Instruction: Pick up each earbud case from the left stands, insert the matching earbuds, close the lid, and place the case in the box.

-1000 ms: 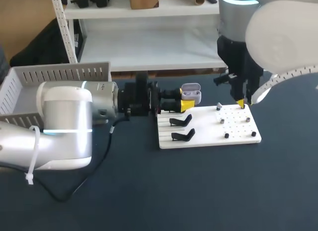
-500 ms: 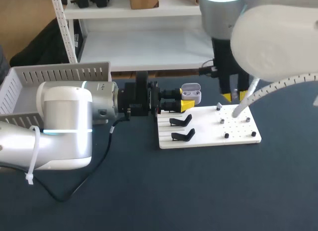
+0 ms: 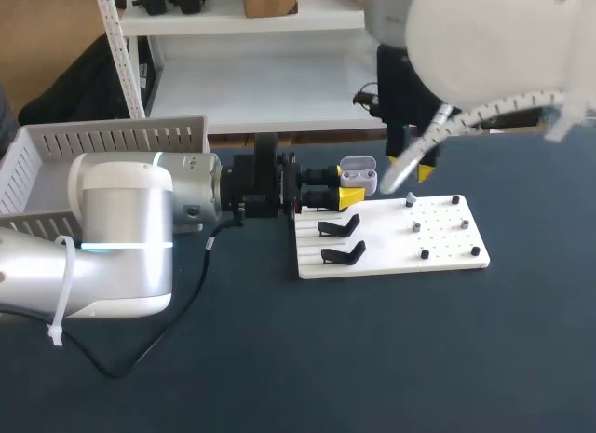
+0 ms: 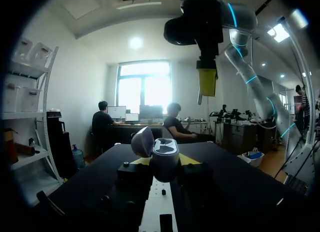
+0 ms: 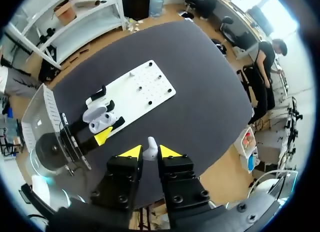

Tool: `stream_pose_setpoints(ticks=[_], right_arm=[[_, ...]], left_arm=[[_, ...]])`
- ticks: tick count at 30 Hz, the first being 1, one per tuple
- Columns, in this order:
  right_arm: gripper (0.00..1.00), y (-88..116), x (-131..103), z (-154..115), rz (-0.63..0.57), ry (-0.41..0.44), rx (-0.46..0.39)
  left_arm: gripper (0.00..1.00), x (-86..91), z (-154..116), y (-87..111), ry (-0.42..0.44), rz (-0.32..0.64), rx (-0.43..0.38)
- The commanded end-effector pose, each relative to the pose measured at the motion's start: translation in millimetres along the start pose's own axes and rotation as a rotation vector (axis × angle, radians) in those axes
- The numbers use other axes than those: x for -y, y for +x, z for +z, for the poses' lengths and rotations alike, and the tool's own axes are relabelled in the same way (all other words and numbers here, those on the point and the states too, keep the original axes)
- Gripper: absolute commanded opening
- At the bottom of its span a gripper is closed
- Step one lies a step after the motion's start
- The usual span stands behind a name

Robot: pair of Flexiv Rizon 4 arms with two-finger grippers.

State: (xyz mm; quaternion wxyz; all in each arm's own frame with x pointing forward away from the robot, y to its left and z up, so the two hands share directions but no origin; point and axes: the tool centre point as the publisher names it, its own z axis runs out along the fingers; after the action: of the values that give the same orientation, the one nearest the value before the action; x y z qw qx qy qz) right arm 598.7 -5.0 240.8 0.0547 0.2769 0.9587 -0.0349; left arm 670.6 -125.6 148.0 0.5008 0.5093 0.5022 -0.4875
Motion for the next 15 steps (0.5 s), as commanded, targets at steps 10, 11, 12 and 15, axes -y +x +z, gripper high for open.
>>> stream_pose_setpoints(ticks=[10,11,12,15], right_arm=[[0.0,-15.7,-53.3,-1.8,-0.013,-0.027,0.009],[0.0,-16.2,-54.5,-0.5,-0.012,-0.025,0.005],[0.0,-15.9,-56.5,0.1,-0.018,-0.033,0.005],[0.0,-15.4,-60.2,2.9,-0.002,-0.039,0.006]], left_arm=[[0.0,0.0,0.1,0.8,-0.002,0.002,0.003],[0.0,0.0,0.1,0.8,-0.002,0.002,0.003],[0.0,0.0,0.1,0.8,-0.002,0.002,0.003],[0.0,0.0,0.1,0.8,-0.002,0.002,0.003]])
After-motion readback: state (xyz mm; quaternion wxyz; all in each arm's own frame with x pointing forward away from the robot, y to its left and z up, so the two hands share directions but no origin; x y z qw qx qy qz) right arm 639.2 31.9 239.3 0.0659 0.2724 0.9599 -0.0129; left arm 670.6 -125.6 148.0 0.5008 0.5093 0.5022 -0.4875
